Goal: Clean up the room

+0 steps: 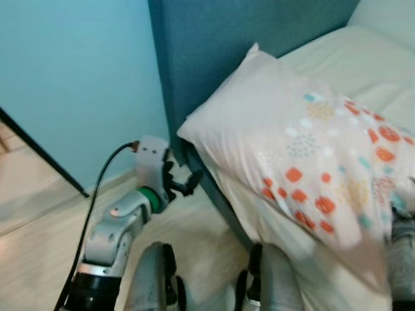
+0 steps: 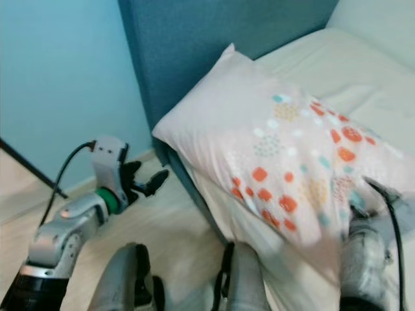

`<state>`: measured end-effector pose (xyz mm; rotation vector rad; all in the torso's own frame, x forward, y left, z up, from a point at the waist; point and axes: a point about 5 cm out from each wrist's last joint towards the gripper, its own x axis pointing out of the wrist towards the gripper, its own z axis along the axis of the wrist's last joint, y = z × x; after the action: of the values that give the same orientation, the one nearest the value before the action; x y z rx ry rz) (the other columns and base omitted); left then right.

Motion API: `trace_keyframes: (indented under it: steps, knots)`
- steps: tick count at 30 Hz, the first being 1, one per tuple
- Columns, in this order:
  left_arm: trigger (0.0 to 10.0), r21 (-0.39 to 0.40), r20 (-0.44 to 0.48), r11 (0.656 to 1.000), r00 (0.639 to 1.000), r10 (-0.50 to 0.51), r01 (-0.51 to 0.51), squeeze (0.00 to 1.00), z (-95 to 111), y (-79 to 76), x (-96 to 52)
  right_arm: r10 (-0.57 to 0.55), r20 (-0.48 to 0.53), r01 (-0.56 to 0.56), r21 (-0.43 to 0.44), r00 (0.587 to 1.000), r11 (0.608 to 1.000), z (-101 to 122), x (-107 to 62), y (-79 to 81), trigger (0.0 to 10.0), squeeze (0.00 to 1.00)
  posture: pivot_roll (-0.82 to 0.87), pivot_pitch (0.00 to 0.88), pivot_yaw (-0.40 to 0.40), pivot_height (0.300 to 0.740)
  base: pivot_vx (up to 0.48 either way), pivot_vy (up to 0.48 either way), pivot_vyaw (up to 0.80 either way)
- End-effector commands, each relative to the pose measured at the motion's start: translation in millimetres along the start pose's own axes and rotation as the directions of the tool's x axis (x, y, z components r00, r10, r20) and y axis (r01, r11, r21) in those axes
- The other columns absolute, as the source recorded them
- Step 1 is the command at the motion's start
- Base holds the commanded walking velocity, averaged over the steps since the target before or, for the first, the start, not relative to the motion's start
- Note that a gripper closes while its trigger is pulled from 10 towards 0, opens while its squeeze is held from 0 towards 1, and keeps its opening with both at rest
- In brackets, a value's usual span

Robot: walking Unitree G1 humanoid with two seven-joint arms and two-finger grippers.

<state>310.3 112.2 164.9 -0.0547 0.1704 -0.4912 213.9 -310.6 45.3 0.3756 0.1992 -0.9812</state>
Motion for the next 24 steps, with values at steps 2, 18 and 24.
trace_keyframes:
  steps: [2, 18, 24]
  knots:
    - [10.0, -0.010, -0.036, 1.000, 0.999, -0.015, 0.015, 0.00, -8.9, -1.3, -0.8, -0.163, 0.125, 0.169, -0.034, 0.979, 0.985, 14.9, 6.1, -35.4, 10.0, 1.00, 0.02, 0.248, 0.052, 0.605, 0.000, 0.000, 0.00]
    - [10.0, -0.016, -0.033, 1.000, 0.999, -0.024, 0.023, 0.00, -9.4, -5.2, 2.0, 0.303, 0.577, -0.096, -0.361, 0.758, 0.927, 123.1, -19.7, 33.3, 10.0, 1.00, 0.01, 0.238, 0.051, 0.605, 0.000, 0.000, 0.00]
    - [10.0, -0.013, 0.008, 1.000, 1.000, -0.018, 0.018, 0.00, -6.4, -4.9, 1.2, 0.817, 0.311, -0.801, -0.215, 0.485, 0.558, 85.9, -90.2, 126.3, 10.0, 0.00, 0.01, 0.224, 0.033, 0.605, 0.000, 0.000, 0.00]
